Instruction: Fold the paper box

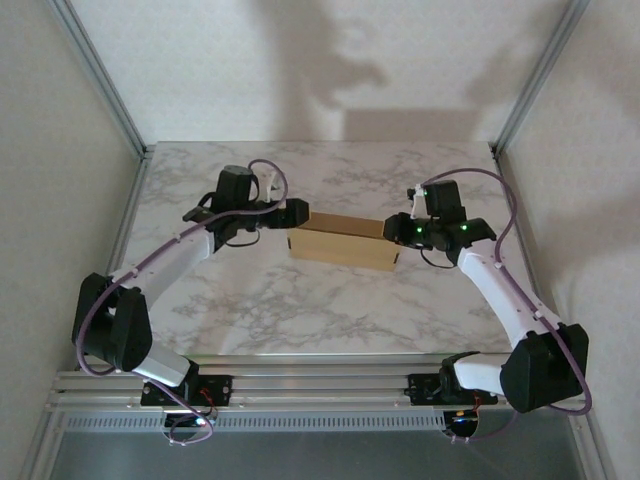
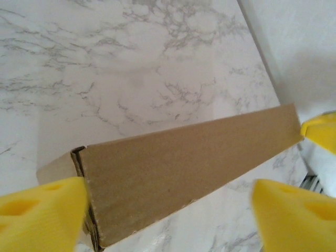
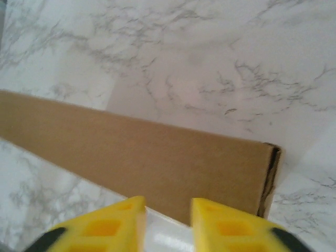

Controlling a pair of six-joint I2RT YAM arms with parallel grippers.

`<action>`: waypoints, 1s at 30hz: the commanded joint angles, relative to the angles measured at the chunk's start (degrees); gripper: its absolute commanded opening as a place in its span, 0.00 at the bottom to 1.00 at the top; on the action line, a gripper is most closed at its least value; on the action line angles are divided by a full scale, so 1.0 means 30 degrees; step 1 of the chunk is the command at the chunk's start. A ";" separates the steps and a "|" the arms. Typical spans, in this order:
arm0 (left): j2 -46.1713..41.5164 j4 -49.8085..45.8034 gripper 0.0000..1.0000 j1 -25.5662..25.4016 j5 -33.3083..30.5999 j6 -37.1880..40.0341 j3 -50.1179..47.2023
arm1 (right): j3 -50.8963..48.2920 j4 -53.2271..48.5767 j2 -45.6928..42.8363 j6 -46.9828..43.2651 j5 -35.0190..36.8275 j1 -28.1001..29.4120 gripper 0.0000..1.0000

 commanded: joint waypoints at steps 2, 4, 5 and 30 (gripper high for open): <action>-0.0989 -0.2503 0.99 0.0478 -0.0634 -0.0336 0.1886 | 0.1788 -0.2249 -0.0972 -0.0095 -0.1242 -0.0283 0.47; -0.1034 -0.3721 0.99 0.0729 -0.1445 0.0101 0.2125 | 0.2198 -0.3008 -0.1198 -0.0213 -0.1278 -0.0649 0.66; -0.1053 -0.4028 0.99 0.0895 -0.1540 0.0089 0.2086 | 0.2341 -0.3386 -0.1209 -0.0239 -0.1491 -0.0933 0.75; 0.1975 -0.1154 0.77 0.1306 0.1936 -0.0326 -0.0174 | 0.0834 -0.2547 0.2582 -0.0237 -0.3734 -0.3406 0.65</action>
